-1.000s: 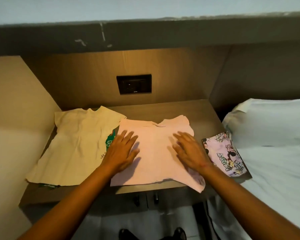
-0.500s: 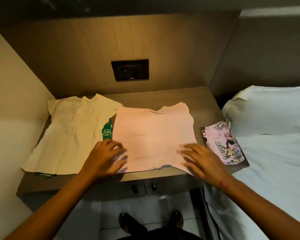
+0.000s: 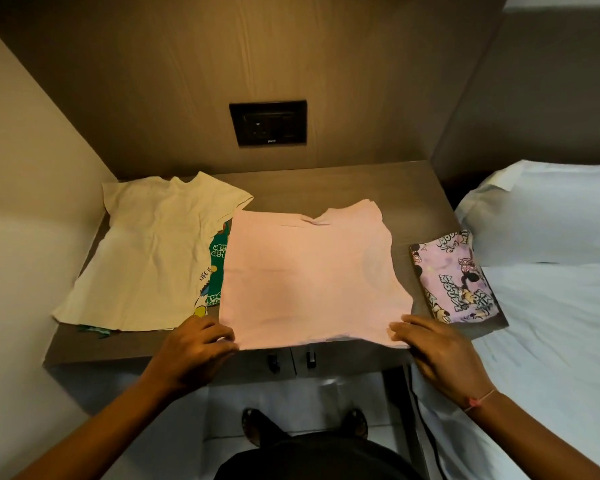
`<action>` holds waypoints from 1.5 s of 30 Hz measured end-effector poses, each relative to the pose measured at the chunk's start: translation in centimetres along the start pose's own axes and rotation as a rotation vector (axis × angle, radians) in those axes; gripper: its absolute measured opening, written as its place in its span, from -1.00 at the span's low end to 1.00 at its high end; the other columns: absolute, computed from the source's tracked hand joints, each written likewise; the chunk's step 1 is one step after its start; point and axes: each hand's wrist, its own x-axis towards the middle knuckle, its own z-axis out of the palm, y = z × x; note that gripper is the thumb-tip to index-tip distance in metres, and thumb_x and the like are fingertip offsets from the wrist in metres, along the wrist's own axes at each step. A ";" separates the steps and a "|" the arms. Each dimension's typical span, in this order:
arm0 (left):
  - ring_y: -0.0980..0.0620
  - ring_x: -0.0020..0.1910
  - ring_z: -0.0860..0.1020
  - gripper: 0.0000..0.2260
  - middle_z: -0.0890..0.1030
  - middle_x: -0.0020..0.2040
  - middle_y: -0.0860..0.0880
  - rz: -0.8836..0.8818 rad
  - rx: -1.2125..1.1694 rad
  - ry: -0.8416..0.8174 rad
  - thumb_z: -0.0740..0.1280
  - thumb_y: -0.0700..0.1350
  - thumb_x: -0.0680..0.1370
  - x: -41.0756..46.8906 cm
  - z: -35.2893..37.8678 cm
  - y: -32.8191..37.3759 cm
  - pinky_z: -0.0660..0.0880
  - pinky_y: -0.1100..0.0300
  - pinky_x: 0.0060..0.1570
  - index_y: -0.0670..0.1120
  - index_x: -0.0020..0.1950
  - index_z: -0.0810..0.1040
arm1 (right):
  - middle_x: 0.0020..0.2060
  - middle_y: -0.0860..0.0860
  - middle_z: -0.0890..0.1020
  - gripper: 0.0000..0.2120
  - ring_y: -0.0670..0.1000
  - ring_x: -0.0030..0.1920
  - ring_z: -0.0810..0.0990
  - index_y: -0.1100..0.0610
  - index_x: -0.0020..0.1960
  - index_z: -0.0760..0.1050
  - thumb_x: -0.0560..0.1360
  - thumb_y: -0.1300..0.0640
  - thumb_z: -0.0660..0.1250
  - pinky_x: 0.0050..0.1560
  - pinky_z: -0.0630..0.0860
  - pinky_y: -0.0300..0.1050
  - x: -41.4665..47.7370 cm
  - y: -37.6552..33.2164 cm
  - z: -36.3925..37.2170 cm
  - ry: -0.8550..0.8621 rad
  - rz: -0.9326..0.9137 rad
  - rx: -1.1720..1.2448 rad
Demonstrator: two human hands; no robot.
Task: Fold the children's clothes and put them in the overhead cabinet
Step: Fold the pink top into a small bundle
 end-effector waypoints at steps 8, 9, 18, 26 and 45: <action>0.13 -0.15 0.63 -0.94 0.65 -0.21 0.15 -0.496 -0.634 0.061 0.50 -0.05 0.43 0.9 -3.5 1.2 0.60 0.31 -0.19 0.08 -0.14 0.66 | -0.24 -0.20 0.65 -0.72 -0.16 -0.25 0.61 -0.16 0.01 0.52 0.47 0.21 0.40 -0.27 0.54 -0.32 0.7 -1.9 -4.5 -0.141 0.133 0.270; 0.14 -0.13 0.63 -0.86 0.67 -0.20 0.16 -0.548 -0.678 0.063 0.52 -0.15 0.42 1.6 -4.1 0.8 0.57 0.37 -0.17 0.09 -0.15 0.66 | -0.25 -0.19 0.66 -0.74 -0.15 -0.25 0.62 -0.17 0.03 0.54 0.49 0.19 0.37 -0.27 0.55 -0.28 1.4 -1.8 -5.2 -0.157 0.153 0.315; 0.08 -0.05 0.58 -0.83 0.68 0.05 0.01 -0.657 -0.504 -0.037 0.42 -0.09 0.52 12.9 -4.2 -4.6 0.53 0.17 -0.01 -0.02 0.10 0.67 | -0.17 0.00 0.67 -0.81 0.07 -0.13 0.59 -0.04 -0.01 0.50 0.43 -0.01 0.45 -0.14 0.55 -0.07 11.4 1.4 -5.4 -0.144 0.319 -0.137; 0.07 -0.24 0.52 -0.86 0.70 -0.03 -0.02 -0.665 -0.179 -0.078 0.40 -0.04 0.53 18.5 -1.4 -6.7 0.44 0.23 -0.22 0.03 0.06 0.69 | -0.07 0.04 0.69 -0.78 0.09 -0.05 0.57 0.03 0.06 0.60 0.41 0.12 0.37 -0.04 0.56 -0.04 14.1 3.6 -2.5 -0.064 0.381 -0.369; 0.10 0.00 0.32 -0.75 0.63 0.01 0.11 -0.208 0.124 -0.243 0.37 0.16 0.49 20.3 -0.3 -8.8 0.16 0.09 -0.01 0.10 0.10 0.61 | 0.09 -0.01 0.60 -0.73 0.06 0.16 0.42 -0.11 0.15 0.53 0.45 0.00 0.35 0.15 0.34 0.02 18.8 4.2 -2.2 -0.396 0.282 -0.235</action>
